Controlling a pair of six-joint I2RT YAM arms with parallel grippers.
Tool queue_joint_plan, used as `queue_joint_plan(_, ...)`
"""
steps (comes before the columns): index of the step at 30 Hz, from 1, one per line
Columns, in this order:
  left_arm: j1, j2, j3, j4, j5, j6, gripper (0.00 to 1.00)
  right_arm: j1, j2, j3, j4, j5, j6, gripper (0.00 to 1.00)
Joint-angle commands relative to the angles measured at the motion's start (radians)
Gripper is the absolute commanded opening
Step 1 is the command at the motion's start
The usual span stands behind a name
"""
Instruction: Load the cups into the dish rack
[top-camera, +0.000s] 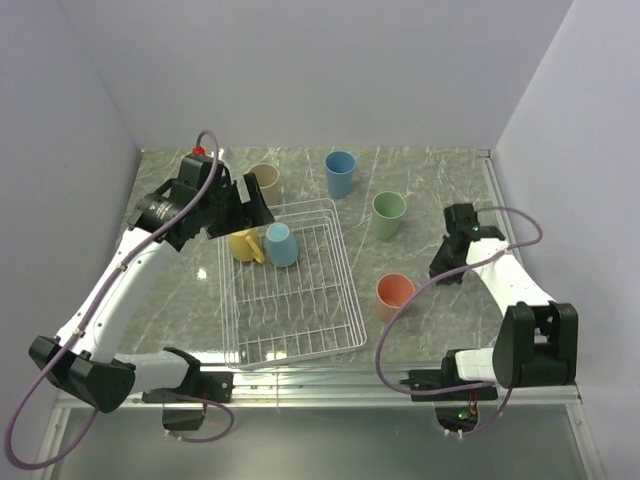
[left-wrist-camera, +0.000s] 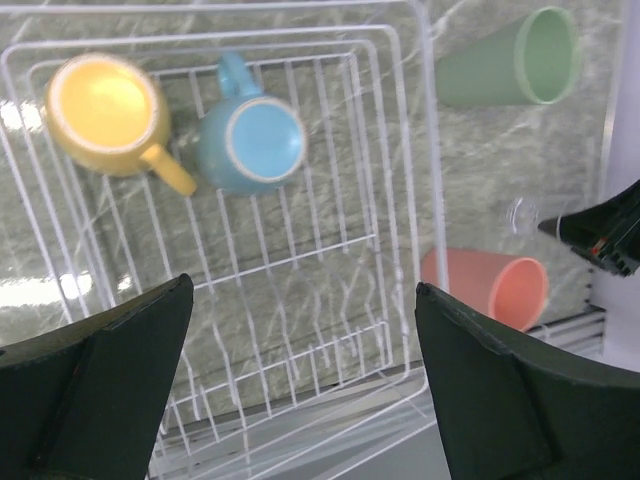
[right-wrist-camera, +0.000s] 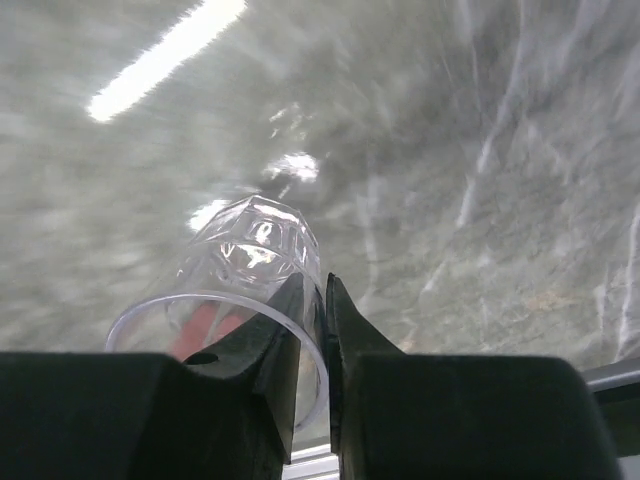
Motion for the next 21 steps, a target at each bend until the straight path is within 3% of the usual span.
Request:
queue_joint_plan(1, 0.002, -0.014, 0.109, 0.025, 0.078, 0.021, 0.99, -0.005, -0.116, 0.208, -0.094, 0.005, 0.006, 0.0)
queue_joint_plan(6, 0.002, 0.033, 0.201, 0.073, 0.191, 0.001, 0.99, -0.005, -0.069, 0.558, -0.222, -0.13, -0.008, 0.0)
queue_joint_plan(9, 0.005, 0.042, 0.212, 0.189, 0.335, -0.039, 1.0, -0.002, -0.034, 0.653, -0.201, -0.417, -0.018, 0.0)
queue_joint_plan(12, 0.028, 0.021, 0.092, 0.536, 0.66, -0.204, 1.0, -0.001, -0.073, 0.581, -0.026, -0.744, 0.068, 0.0)
queue_joint_plan(13, 0.03, 0.001, -0.016, 0.656, 0.72, -0.373, 1.0, -0.002, -0.087, 0.539, 0.122, -0.812, 0.158, 0.0)
queue_joint_plan(14, 0.031, -0.01, -0.076, 0.981, 0.765, -0.474, 0.99, 0.002, -0.103, 0.439, 0.208, -0.882, 0.215, 0.0)
queue_joint_plan(16, 0.031, -0.03, -0.225, 1.259, 0.8, -0.731, 0.99, 0.008, -0.14, 0.347, 0.438, -1.005, 0.385, 0.0)
queue_joint_plan(17, 0.031, -0.025, -0.254, 1.412, 0.797, -0.787, 0.99, 0.019, -0.15, 0.276, 0.511, -1.029, 0.438, 0.0)
queue_joint_plan(18, 0.031, -0.021, -0.271, 1.45, 0.797, -0.839, 0.99, 0.03, -0.167, 0.253, 0.571, -1.058, 0.516, 0.0)
queue_joint_plan(21, 0.03, 0.004, -0.271, 1.368, 0.81, -0.785, 0.99, 0.077, -0.176, 0.204, 0.761, -1.084, 0.635, 0.0)
